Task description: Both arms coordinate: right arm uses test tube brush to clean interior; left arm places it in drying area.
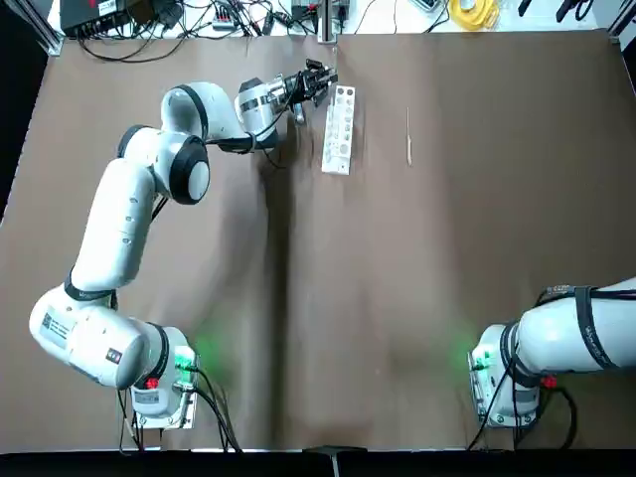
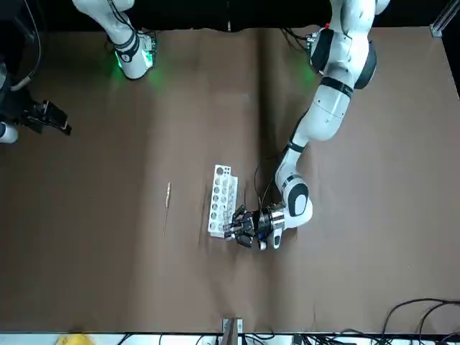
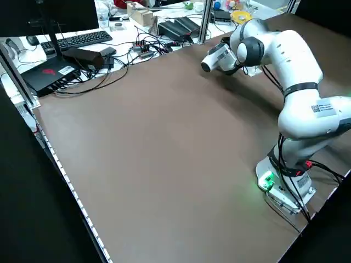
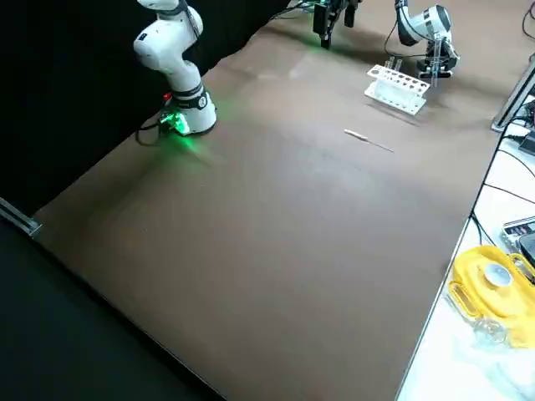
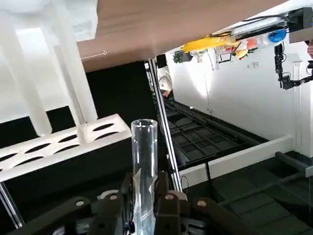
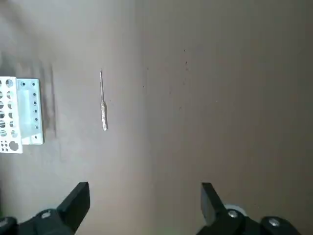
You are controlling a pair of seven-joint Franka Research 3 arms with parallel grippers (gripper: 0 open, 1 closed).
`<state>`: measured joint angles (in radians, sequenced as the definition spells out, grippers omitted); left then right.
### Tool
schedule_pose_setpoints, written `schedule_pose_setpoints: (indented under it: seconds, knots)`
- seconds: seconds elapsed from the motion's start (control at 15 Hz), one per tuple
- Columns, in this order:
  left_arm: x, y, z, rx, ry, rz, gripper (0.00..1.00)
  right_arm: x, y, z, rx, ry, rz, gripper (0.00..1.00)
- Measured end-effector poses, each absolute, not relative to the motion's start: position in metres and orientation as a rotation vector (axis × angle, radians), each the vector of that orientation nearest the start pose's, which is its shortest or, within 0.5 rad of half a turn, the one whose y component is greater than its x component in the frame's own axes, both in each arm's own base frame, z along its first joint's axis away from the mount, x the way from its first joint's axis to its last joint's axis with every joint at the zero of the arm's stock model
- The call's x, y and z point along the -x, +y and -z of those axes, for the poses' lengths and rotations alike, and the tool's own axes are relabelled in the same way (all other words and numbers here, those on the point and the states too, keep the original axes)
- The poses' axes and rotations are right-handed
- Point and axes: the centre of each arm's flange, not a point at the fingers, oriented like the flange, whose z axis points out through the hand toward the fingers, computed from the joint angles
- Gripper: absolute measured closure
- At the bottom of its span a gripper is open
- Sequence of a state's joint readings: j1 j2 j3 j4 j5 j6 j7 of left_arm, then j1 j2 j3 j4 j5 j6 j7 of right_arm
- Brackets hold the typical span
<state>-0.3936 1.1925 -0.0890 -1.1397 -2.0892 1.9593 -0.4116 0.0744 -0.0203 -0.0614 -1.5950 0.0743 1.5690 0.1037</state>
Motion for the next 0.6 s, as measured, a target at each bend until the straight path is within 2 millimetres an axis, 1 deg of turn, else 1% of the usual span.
schedule_pose_setpoints:
  seconds: [0.6]
  knots:
    - [-0.6681,-0.3873,-0.1082,-1.068,1.063,0.929,0.77,-0.548,0.0142,-0.6246,3.063,0.141,-0.012,0.0]
